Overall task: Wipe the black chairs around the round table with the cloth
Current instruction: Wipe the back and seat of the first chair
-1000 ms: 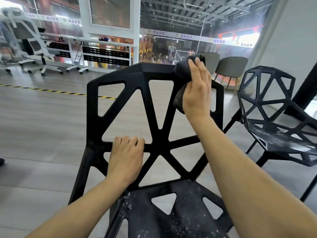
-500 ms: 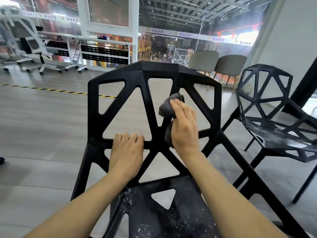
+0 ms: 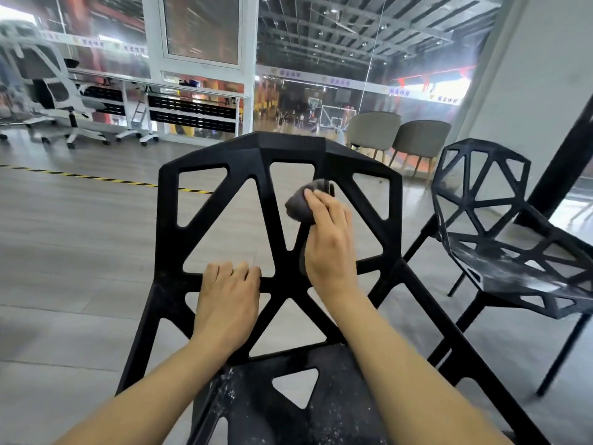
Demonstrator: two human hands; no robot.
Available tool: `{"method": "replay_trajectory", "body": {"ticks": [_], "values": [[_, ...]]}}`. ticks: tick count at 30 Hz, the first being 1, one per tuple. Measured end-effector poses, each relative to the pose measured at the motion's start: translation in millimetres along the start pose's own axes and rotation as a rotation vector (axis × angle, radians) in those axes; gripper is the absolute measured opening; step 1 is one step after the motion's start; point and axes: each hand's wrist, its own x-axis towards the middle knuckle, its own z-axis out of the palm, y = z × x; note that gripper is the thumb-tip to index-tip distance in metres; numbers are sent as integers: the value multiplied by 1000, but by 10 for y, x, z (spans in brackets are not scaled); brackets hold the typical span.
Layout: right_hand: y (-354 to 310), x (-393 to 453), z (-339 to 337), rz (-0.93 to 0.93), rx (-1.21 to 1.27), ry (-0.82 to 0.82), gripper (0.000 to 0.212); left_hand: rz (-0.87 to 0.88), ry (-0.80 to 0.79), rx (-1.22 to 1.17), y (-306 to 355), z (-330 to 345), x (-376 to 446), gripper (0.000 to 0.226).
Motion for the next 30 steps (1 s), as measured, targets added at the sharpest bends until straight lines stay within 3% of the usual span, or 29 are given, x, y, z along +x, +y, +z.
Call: {"method": "replay_trajectory", "body": {"ticks": [2,4,8,13,14,18,20,26,30], "values": [[-11,320,52,-116,-41,47,49,0,-32,19,-8,2,-6,5],[107,455,162,-220,-141,-18,52,9,-52,31,-12,-6,1,10],[336,375,251,-246,-230,-90,44,5,-69,38,9,-5,33,12],[257,881,-86,-147,-114,205,40,2,-62,58,-6,-9,10,7],[284,997,-127,-157,-129,195,44,8,-57,59,-6,-15,11,7],[517,1045,-47,-273,-246,-93,58,27,-34,57,-7,-17,30,20],[715,958,-71,-214,-291,-98,59,30,-28,55,10,-18,43,21],[1029,299,-270,148,-331,101,59,22,-31,18,8,-22,46,27],[1247,-149,-505,503,-189,147,50,15,-36,8,-3,-25,27,31]]}}
